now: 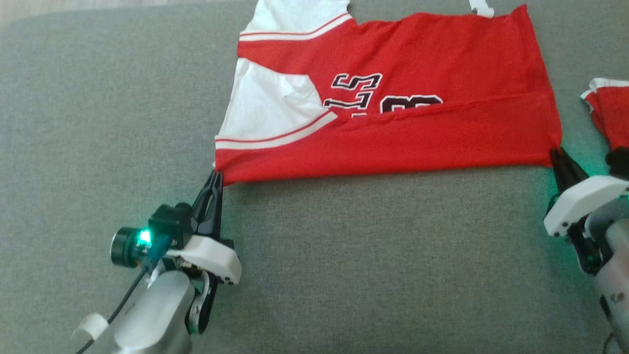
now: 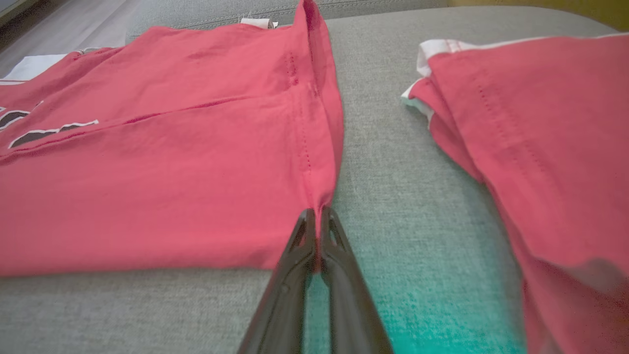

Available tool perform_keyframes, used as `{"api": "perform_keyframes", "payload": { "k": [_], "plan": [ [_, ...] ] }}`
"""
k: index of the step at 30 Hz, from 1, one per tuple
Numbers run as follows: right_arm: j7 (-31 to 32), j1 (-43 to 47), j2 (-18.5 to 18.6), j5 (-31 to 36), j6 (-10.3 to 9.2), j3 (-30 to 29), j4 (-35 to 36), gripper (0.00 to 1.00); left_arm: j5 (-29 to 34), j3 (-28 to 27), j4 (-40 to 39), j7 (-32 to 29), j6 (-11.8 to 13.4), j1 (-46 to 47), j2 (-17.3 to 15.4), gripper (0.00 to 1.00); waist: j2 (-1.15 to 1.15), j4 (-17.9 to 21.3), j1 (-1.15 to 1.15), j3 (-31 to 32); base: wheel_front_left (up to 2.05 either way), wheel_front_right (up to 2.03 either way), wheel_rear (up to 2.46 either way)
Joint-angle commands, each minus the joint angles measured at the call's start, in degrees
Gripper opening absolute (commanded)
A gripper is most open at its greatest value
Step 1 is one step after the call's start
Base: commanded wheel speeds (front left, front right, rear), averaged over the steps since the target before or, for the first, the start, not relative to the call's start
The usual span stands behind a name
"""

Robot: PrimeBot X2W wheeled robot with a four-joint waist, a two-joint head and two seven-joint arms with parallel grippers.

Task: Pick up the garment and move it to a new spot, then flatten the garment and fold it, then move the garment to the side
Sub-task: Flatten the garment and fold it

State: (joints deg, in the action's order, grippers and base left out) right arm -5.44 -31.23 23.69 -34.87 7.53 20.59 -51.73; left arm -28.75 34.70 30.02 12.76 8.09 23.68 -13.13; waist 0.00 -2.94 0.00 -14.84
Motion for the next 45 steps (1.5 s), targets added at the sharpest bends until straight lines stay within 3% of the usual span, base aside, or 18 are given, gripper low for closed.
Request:
{"api": "perform_keyframes", "payload": {
  "k": [1, 14, 26, 27, 28, 29, 30, 31, 32, 38, 42, 45],
  "plan": [
    [-0.1, 1.9, 1.3, -0.6, -0.04, 1.0, 1.1, 0.0, 0.2, -1.9, -1.7, 0.7, 0.5, -0.3, -1.7, 0.0, 0.0, 0.0, 0.0, 1.2, 0.0, 0.0, 0.0],
    [0.5, 17.3, 5.7, -5.6, -0.04, 1.5, 7.7, 0.0, -2.3, -0.7, -13.2, -1.4, 4.1, -16.6, -5.0, 0.0, 0.0, 0.3, 0.0, 9.8, 0.0, 0.0, 0.0],
    [1.5, 27.9, 6.4, -4.2, -0.04, -2.4, 16.5, 0.0, -4.8, 0.0, -21.8, -5.0, 7.1, -27.0, -7.5, 0.0, 0.0, 1.5, 0.0, 11.3, 0.0, 0.0, 0.0],
    [1.8, 28.3, 6.2, -3.8, -0.04, -2.9, 17.1, 0.22, -5.1, 0.0, -22.1, -5.3, 7.2, -27.1, -7.3, 0.0, 0.0, 1.6, 0.0, 11.4, 0.0, 0.0, 0.0],
    [2.2, 28.7, 6.0, -3.5, -0.04, -3.5, 17.6, 0.54, -5.3, -0.1, -22.2, -5.5, 7.3, -27.0, -7.1, 0.0, 0.0, 1.7, 0.0, 11.5, 0.0, 0.0, 0.0],
    [2.5, 29.1, 5.8, -3.1, -0.04, -3.9, 18.1, 1.0, -5.4, 0.0, -22.3, -5.6, 7.3, -26.8, -7.0, 0.0, 0.0, 1.8, 0.0, 11.6, 0.0, 0.0, 0.0],
    [2.9, 29.6, 5.6, -2.7, -0.04, -4.4, 18.6, 1.0, -5.4, 0.0, -22.3, -5.7, 7.4, -26.7, -6.8, 0.29, 0.0, 1.8, 0.0, 11.7, 0.0, 0.0, 0.0],
    [3.2, 30.0, 5.4, -2.3, -0.04, -4.9, 19.2, 1.0, -5.4, 0.1, -22.2, -5.9, 7.4, -26.6, -6.7, 0.87, 0.0, 2.0, 0.0, 11.7, 0.0, 0.0, 0.0],
    [3.5, 30.4, 5.2, -1.8, -0.04, -5.4, 19.8, 1.0, -5.6, 0.1, -22.2, -5.9, 7.4, -26.5, -6.5, 1.0, 0.0, 2.1, 0.0, 11.7, 0.0, 0.0, 0.0],
    [4.0, 31.9, 3.9, 1.5, -0.04, -9.2, 24.6, 1.0, -5.9, -0.8, -23.2, -6.4, 8.0, -25.1, -6.9, 1.0, 0.0, 4.0, 0.0, 11.2, 0.0, 0.0, 0.0],
    [4.5, 32.5, 2.4, 3.1, -0.04, -11.8, 29.1, 1.0, -4.6, -2.2, -25.4, -7.8, 8.2, -21.0, -9.6, 1.0, 0.0, 5.7, 0.0, 10.4, 0.0, 0.0, 0.0],
    [5.2, 32.3, 1.4, 4.5, -0.04, -13.1, 32.6, 1.0, -3.3, -2.9, -27.0, -10.3, 6.8, -15.7, -12.5, 1.0, 0.0, 7.3, 0.0, 9.2, 0.0, 0.0, 0.0]
  ]
}}
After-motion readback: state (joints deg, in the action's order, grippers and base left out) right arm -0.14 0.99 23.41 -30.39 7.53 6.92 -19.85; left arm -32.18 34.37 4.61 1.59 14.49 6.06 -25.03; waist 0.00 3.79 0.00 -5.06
